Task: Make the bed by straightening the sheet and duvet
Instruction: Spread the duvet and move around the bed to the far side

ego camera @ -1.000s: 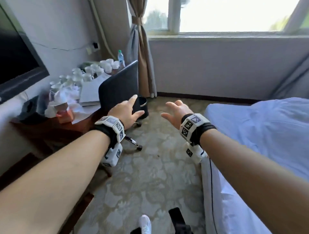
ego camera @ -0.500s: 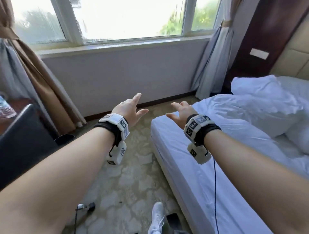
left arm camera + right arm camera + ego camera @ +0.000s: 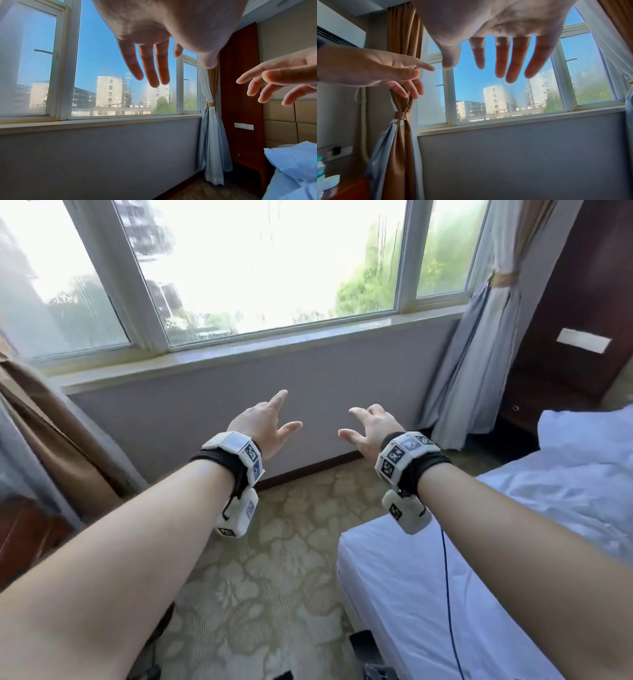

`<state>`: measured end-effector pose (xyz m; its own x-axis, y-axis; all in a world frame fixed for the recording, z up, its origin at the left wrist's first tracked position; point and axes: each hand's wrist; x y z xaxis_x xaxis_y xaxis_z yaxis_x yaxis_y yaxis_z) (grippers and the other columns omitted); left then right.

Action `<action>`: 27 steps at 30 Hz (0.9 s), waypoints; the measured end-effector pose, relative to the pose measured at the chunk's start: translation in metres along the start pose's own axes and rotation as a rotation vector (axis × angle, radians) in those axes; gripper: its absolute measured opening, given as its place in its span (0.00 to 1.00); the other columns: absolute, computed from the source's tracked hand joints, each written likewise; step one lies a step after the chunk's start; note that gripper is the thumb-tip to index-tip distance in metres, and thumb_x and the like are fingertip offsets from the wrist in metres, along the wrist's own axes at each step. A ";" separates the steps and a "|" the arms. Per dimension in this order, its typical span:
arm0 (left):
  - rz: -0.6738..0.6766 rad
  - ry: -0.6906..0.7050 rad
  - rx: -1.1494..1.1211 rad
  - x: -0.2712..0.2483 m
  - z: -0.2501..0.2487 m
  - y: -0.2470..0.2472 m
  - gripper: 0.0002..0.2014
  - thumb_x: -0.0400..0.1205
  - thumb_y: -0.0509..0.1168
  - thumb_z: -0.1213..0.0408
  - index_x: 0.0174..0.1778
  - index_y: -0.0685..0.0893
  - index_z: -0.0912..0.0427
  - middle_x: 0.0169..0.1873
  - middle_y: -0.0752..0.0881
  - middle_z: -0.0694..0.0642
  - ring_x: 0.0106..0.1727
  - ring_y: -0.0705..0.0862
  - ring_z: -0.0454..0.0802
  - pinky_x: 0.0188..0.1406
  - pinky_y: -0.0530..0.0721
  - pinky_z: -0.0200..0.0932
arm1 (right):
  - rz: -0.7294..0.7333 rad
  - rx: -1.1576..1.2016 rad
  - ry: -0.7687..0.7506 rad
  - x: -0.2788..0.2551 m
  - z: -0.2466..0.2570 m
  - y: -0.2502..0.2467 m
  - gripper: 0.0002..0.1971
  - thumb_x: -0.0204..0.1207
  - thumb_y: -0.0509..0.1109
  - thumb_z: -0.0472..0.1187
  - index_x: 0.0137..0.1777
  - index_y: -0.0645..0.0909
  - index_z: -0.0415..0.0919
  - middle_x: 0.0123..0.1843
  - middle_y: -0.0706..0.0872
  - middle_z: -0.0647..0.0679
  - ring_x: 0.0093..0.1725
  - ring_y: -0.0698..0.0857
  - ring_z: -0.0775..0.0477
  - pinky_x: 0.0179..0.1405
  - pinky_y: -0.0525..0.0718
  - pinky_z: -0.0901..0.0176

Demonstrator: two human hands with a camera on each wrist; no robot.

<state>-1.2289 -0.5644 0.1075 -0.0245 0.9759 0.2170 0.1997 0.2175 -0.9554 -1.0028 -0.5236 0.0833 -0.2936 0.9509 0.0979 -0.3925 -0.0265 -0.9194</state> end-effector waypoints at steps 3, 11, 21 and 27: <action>-0.002 0.037 -0.024 0.076 0.015 0.017 0.35 0.82 0.56 0.40 0.82 0.53 0.46 0.50 0.79 0.50 0.47 0.78 0.49 0.46 0.79 0.45 | -0.031 -0.022 0.031 0.066 -0.011 0.001 0.30 0.79 0.58 0.62 0.78 0.63 0.52 0.72 0.69 0.45 0.73 0.69 0.43 0.72 0.71 0.44; 0.035 0.230 -0.045 0.308 0.049 0.069 0.35 0.82 0.56 0.39 0.83 0.52 0.46 0.50 0.80 0.50 0.48 0.79 0.50 0.43 0.79 0.46 | -0.144 -0.072 0.222 0.252 -0.051 -0.002 0.30 0.79 0.58 0.62 0.78 0.64 0.51 0.73 0.69 0.43 0.73 0.69 0.42 0.72 0.71 0.44; 0.083 0.453 -0.137 0.527 0.003 0.121 0.36 0.81 0.57 0.39 0.83 0.54 0.47 0.53 0.82 0.53 0.54 0.82 0.54 0.47 0.79 0.47 | -0.260 -0.083 0.462 0.401 -0.132 -0.030 0.29 0.80 0.59 0.61 0.78 0.65 0.49 0.73 0.70 0.43 0.74 0.68 0.41 0.71 0.70 0.47; 0.096 0.474 -0.120 0.656 -0.023 0.164 0.35 0.81 0.58 0.40 0.82 0.55 0.45 0.55 0.83 0.55 0.53 0.82 0.54 0.47 0.80 0.48 | -0.304 -0.041 0.510 0.518 -0.206 -0.035 0.29 0.80 0.59 0.61 0.78 0.65 0.50 0.74 0.69 0.43 0.74 0.67 0.40 0.72 0.69 0.47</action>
<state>-1.1894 0.1106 0.0979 0.4415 0.8691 0.2232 0.2913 0.0964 -0.9517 -0.9613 0.0335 0.0877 0.2863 0.9423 0.1732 -0.3564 0.2726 -0.8937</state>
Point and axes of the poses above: each hand's wrist, its own x-axis towards the middle knuckle, its own y-axis out of the palm, z = x × y
